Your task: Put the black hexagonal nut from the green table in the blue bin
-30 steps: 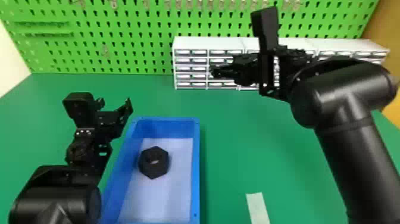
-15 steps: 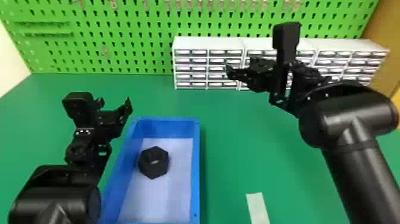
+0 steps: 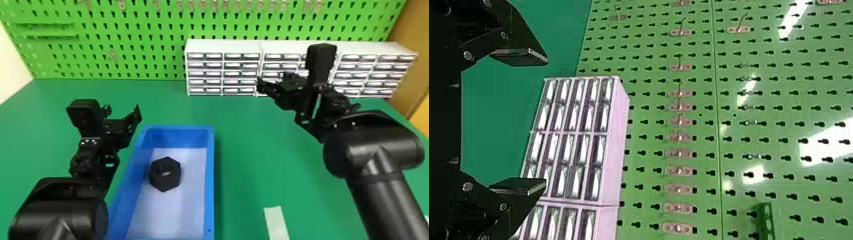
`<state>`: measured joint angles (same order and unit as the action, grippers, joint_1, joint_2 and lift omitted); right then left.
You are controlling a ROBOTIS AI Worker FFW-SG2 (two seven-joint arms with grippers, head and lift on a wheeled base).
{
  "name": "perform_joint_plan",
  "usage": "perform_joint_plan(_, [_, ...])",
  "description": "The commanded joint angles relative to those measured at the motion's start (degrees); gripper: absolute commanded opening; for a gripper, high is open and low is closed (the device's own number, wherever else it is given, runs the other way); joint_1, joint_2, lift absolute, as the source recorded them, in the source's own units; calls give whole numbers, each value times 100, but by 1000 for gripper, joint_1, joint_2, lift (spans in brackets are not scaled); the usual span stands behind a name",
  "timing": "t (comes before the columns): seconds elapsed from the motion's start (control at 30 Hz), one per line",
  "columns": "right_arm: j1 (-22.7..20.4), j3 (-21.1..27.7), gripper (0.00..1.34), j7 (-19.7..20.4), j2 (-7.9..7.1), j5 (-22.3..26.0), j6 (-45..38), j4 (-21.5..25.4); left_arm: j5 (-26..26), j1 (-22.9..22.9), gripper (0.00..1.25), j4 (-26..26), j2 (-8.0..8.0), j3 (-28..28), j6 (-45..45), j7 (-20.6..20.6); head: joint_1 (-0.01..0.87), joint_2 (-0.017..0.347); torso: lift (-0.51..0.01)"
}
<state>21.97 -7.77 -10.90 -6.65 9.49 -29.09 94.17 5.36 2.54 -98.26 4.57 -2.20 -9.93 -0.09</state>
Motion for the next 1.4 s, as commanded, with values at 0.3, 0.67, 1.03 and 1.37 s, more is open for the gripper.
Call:
perform_joint_plan(0.3, [-571, 170, 928, 562, 191, -193, 1089, -285, 9, -8, 762, -9, 0, -9, 0, 0, 686, 51, -96])
perform_joint_plan(0.67, [-843, 293, 930, 747, 288, -228, 1722, -505, 18, -17, 762, -9, 0, 0, 0, 0, 686, 51, -96])
perform_joint_plan(1.03, [-1046, 355, 928, 870, 288, -264, 2091, -619, 27, -34, 762, -9, 0, 9, 0, 0, 686, 51, -96])
perform_joint_plan(1.37, [-1177, 355, 928, 1107, 296, -255, 2408, -654, 27, -17, 762, -9, 0, 35, 0, 0, 686, 51, -96])
